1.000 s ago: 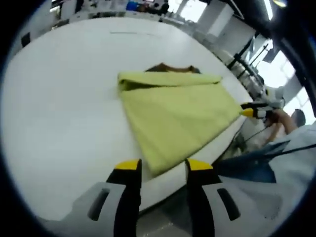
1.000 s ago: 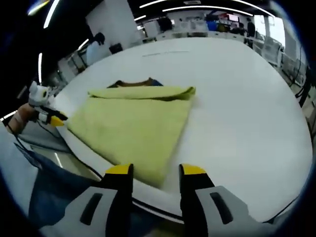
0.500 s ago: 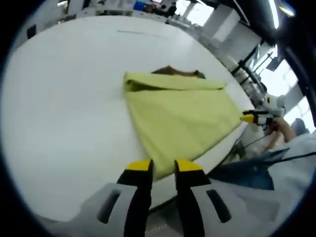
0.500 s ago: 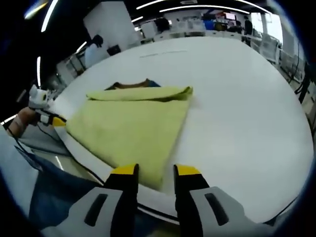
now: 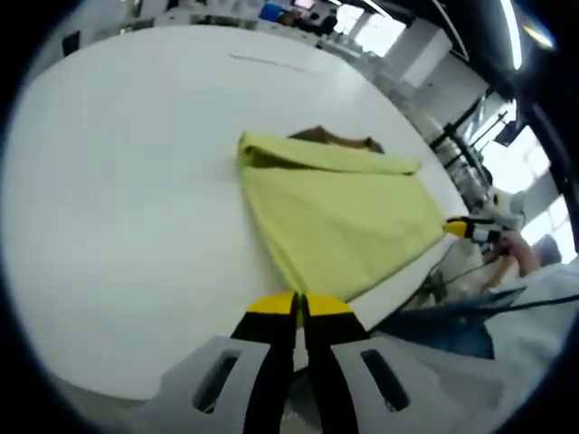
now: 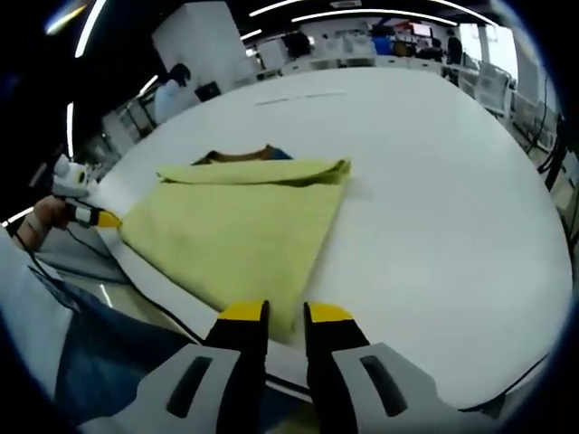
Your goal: Fold the garment on the visible template until the final outline fits inside the template.
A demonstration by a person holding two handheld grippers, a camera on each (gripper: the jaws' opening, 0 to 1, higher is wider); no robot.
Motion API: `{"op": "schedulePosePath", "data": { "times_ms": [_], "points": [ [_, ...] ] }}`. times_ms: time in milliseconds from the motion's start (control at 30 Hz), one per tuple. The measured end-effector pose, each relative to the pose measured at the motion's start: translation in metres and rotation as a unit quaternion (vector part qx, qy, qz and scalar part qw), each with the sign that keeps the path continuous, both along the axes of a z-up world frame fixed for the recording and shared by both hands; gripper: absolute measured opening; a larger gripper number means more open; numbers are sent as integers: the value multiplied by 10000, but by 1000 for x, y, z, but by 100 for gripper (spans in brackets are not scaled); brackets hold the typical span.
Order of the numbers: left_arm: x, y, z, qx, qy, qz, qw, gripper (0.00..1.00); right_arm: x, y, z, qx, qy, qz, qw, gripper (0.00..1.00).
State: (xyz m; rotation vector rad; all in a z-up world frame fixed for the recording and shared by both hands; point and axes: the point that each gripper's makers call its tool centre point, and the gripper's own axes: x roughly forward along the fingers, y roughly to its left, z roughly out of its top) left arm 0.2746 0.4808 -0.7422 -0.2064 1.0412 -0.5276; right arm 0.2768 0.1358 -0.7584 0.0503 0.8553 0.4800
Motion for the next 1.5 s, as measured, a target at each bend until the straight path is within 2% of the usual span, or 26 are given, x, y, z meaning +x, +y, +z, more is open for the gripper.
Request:
{"op": "schedulePosePath", "data": {
  "times_ms": [433, 700, 967, 1067, 1267, 1500],
  "points": [
    [-2, 4, 0, 87, 56, 63, 9999, 0, -3, -1, 0, -181, -38, 98, 9998, 6],
    [-1, 7, 3, 130, -10, 163, 9998, 0, 0, -10, 3, -481, -148, 185, 9986, 1],
    [0, 8, 11, 156, -59, 113, 9998, 0, -3, -9, 9, -392, -168, 158, 9990, 1],
    [-1, 8, 10, 197, -59, 84, 9998, 0, -2, -8, 9, -253, -163, 92, 9995, 1],
    [-2, 8, 8, 201, -37, 74, 9998, 0, -2, -10, 9, -219, -203, -5, 9996, 14],
    [-3, 8, 7, 207, -23, 63, 9998, 0, -5, -3, 8, -77, -127, -2, 9999, 15]
  ]
}}
